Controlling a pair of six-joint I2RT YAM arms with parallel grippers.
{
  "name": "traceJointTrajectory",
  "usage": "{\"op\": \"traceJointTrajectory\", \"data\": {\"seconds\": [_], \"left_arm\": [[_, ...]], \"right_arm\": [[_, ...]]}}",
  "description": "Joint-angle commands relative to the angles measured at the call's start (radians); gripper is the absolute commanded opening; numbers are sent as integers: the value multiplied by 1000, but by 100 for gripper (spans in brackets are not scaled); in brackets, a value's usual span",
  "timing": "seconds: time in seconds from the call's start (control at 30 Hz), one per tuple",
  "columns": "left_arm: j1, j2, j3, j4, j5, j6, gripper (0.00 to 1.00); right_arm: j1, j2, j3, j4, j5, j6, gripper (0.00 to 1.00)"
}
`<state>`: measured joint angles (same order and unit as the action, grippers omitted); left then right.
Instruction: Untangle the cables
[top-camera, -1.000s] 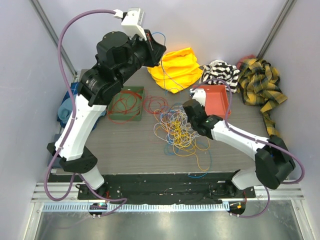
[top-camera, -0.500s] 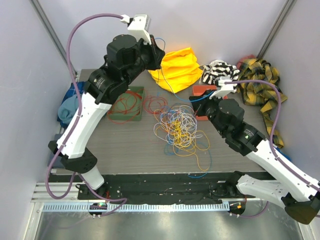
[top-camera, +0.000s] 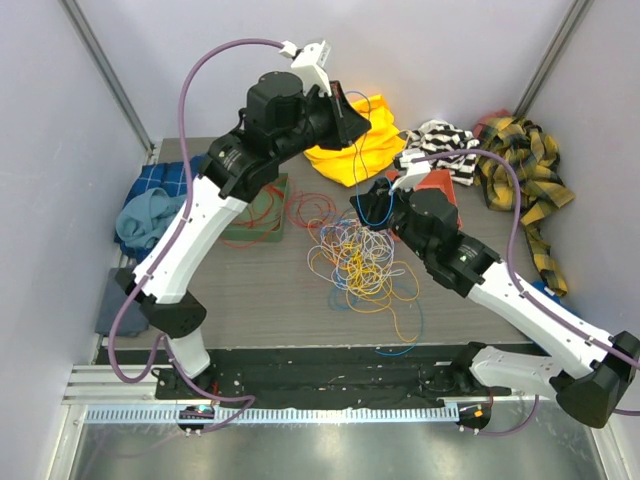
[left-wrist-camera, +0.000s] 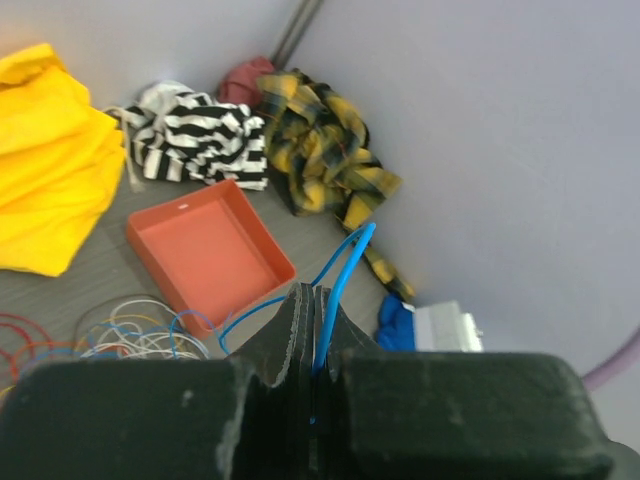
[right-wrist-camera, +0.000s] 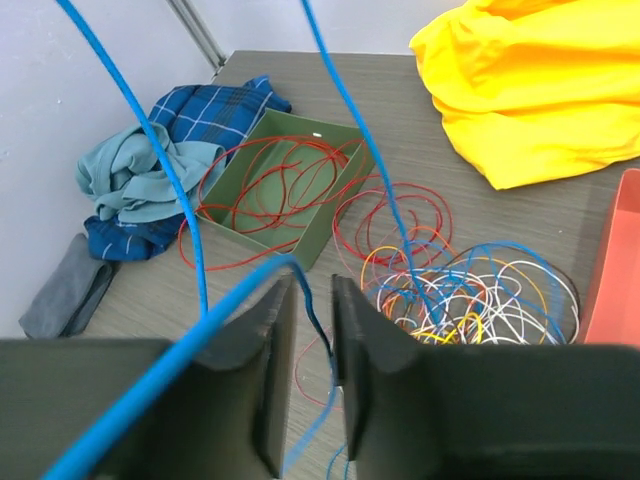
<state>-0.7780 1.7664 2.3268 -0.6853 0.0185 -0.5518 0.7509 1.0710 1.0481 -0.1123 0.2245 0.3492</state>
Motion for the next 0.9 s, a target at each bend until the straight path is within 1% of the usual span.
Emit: {"op": "traceJointTrajectory", "data": {"seconds": [0.0, 0.03, 0.1, 0.27, 0.37, 0.47, 0.5, 0.63, 0.73, 0.87], "left_arm": [[-20, -4, 35, 72, 100, -63, 0], [-23, -4, 39, 73, 107, -65, 0], [-32, -5, 43, 75, 115, -73, 0], [-52, -13, 43, 72, 127, -76, 0], [-53, -21, 40, 61, 115, -69, 0], [-53, -22, 45, 29, 38, -37, 0], [-53, -18, 54, 18, -10, -27, 0], [-53, 11, 98, -45, -145, 16, 0], [-53, 16, 106, -59, -198, 24, 0], [-53, 15, 106, -53, -215, 32, 0]], "right_arm": [[5, 13, 7, 85, -31, -23, 40], [5, 18, 6, 86, -18, -21, 43], [5, 27, 6, 86, -4, -27, 45], [4, 50, 12, 83, 91, -47, 45], [4, 66, 32, 56, 99, -58, 44], [5, 49, 24, 46, 59, -39, 44], [7, 40, 12, 46, 47, -30, 44], [16, -5, -13, 36, 47, -6, 44], [18, -34, -23, 23, 47, 1, 44], [18, -46, -28, 5, 49, -3, 44]]}}
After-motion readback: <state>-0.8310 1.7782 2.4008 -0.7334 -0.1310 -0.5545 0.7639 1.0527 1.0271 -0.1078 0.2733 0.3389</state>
